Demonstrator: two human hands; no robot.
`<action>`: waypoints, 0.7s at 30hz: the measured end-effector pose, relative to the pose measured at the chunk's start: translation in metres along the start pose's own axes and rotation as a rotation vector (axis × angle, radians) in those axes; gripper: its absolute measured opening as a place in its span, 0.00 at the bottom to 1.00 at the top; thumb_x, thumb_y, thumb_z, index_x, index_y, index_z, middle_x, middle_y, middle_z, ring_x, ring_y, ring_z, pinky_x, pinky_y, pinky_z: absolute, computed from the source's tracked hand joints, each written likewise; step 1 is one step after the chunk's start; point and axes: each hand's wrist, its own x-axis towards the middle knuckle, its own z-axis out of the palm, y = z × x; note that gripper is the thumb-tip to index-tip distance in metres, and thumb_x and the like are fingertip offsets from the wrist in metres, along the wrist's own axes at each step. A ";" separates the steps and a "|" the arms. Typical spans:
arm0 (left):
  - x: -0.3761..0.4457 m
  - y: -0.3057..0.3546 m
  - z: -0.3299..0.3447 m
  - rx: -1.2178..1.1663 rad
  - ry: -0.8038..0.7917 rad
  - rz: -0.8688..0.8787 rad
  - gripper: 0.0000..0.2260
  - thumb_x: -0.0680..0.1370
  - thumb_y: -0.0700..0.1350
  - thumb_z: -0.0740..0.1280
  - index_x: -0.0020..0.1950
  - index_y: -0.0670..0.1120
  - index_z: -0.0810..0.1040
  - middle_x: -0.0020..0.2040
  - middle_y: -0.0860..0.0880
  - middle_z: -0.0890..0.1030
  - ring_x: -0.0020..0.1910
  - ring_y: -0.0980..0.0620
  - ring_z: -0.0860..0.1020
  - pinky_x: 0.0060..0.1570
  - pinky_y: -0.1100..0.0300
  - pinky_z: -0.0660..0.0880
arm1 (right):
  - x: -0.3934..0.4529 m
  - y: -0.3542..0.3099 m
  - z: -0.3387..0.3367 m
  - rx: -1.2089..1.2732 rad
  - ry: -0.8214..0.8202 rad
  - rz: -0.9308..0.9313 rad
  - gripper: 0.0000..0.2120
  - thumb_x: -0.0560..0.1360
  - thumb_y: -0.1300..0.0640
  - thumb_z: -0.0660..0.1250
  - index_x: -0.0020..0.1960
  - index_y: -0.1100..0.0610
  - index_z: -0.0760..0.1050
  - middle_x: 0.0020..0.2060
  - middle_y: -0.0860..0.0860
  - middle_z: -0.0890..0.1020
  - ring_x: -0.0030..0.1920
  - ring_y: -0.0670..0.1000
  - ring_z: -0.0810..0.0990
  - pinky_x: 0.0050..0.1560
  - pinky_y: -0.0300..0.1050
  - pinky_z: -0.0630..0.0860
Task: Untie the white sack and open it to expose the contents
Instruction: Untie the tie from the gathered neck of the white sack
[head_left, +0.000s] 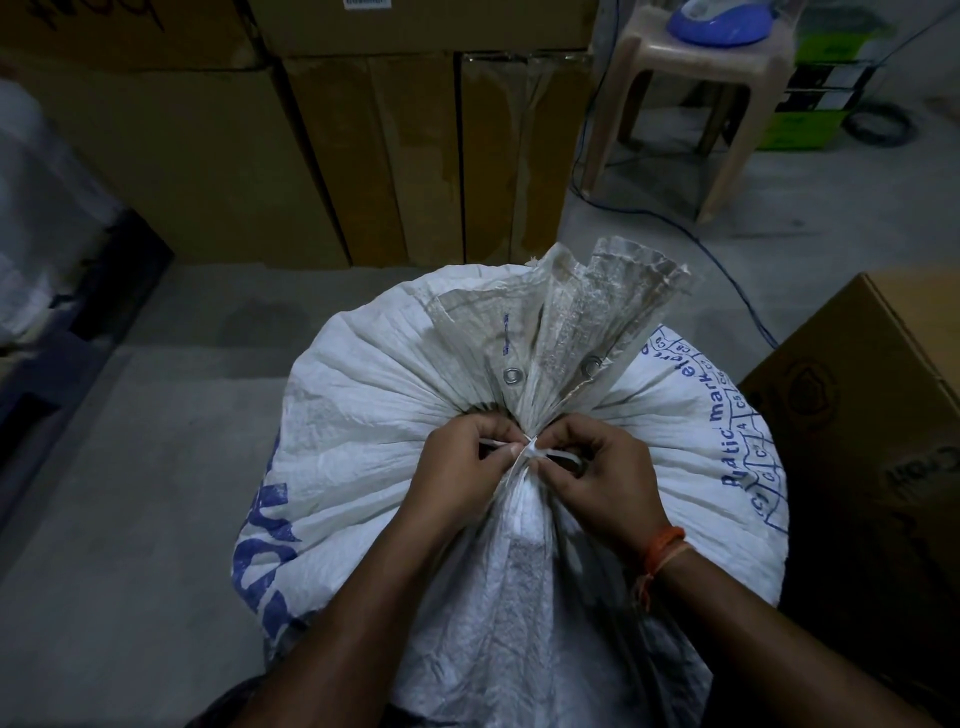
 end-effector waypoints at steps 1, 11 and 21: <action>-0.001 0.000 -0.001 -0.006 0.003 -0.001 0.02 0.77 0.44 0.75 0.46 0.51 0.88 0.44 0.54 0.89 0.46 0.57 0.86 0.52 0.57 0.82 | 0.000 0.000 0.000 0.009 -0.002 0.002 0.07 0.68 0.60 0.79 0.40 0.53 0.82 0.37 0.45 0.86 0.40 0.41 0.84 0.43 0.30 0.76; 0.003 -0.009 -0.003 -0.020 0.004 -0.023 0.02 0.77 0.46 0.75 0.48 0.52 0.87 0.43 0.54 0.88 0.46 0.56 0.86 0.51 0.53 0.83 | 0.000 0.001 0.000 0.017 -0.001 0.012 0.07 0.67 0.61 0.80 0.41 0.54 0.82 0.38 0.45 0.86 0.41 0.41 0.84 0.43 0.30 0.76; 0.002 -0.005 0.000 -0.030 -0.009 -0.026 0.02 0.77 0.45 0.75 0.45 0.52 0.86 0.44 0.53 0.88 0.45 0.54 0.86 0.53 0.50 0.83 | 0.000 0.001 0.000 0.001 0.005 0.014 0.06 0.68 0.60 0.79 0.40 0.54 0.82 0.37 0.45 0.85 0.39 0.40 0.84 0.42 0.31 0.77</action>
